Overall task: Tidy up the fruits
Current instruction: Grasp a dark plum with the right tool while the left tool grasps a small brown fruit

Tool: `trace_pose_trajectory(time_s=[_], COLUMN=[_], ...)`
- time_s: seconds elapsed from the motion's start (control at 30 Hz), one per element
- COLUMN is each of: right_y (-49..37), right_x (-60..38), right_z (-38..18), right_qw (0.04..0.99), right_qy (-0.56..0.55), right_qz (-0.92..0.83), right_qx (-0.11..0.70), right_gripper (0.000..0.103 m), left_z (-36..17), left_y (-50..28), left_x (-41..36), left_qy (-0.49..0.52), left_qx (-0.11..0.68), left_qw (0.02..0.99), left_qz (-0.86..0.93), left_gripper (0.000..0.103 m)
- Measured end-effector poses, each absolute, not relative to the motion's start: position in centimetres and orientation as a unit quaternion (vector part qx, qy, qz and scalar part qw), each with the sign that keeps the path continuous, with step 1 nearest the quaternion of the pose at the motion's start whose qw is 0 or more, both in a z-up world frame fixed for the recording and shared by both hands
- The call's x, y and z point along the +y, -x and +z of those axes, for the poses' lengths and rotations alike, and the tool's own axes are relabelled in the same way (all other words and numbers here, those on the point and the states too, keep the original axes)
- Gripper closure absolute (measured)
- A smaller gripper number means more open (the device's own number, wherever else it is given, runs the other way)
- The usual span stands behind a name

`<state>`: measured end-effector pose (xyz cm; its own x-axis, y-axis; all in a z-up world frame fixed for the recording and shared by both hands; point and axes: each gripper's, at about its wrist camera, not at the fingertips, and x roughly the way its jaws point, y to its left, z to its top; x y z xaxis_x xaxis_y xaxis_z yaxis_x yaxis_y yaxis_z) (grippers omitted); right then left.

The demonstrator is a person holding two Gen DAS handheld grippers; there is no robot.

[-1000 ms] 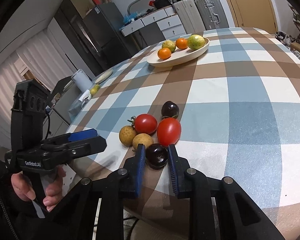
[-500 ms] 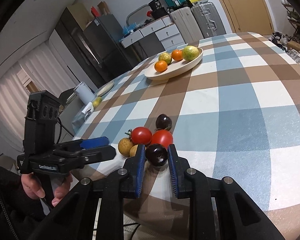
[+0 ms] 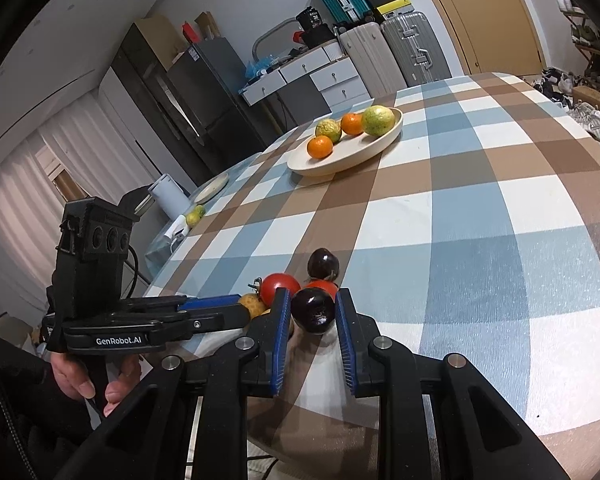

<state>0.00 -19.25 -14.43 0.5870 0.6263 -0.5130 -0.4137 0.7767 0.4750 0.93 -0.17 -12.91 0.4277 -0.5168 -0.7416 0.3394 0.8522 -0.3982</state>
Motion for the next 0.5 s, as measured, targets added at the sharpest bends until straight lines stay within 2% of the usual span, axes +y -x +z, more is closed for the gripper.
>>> trace_pose_trajectory(time_s=[0.5], right_y=[-2.6], right_x=[-19.5], right_z=[-13.5], right_qw=[0.875], right_qy=[-0.172], right_qz=[0.306], right_qx=[0.334], right_gripper=[0.08], left_z=[-10.6], left_y=[-2.4], left_x=[3.4], left_qy=[0.13], left_qx=[0.439], left_qw=[0.858], left_qz=[-0.234], left_gripper=[0.082])
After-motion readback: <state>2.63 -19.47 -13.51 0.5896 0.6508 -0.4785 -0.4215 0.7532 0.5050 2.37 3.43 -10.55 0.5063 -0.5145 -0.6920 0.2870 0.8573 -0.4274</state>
